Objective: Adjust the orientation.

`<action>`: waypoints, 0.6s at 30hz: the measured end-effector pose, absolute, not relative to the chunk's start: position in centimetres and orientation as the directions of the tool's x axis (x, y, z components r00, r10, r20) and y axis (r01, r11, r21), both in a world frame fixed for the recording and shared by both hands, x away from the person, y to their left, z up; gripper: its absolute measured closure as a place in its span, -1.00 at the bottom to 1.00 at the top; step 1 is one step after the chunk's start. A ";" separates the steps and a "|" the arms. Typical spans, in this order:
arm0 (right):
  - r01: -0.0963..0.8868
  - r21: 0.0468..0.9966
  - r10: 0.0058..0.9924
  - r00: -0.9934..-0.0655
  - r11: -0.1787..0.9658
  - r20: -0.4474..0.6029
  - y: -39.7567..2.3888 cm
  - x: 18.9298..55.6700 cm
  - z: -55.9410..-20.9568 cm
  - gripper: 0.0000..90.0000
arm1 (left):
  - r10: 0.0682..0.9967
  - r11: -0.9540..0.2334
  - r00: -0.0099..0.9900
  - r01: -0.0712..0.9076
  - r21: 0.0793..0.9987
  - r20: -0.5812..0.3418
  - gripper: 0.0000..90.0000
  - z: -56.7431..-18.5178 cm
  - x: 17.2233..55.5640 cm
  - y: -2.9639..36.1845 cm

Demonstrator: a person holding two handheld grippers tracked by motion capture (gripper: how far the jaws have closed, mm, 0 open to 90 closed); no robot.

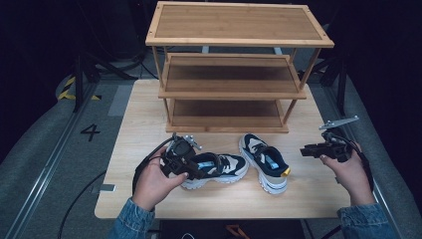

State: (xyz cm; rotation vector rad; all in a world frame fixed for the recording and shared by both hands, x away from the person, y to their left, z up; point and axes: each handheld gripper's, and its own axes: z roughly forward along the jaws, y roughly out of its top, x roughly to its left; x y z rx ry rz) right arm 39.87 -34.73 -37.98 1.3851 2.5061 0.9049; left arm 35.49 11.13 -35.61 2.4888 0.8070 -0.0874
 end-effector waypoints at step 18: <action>0.748 0.561 0.852 -0.506 0.354 0.136 -36.7 38.3 -38.4 0.30 | 0.609 -0.695 0.793 0.526 0.491 0.012 0.11 -37.6 38.7 10.6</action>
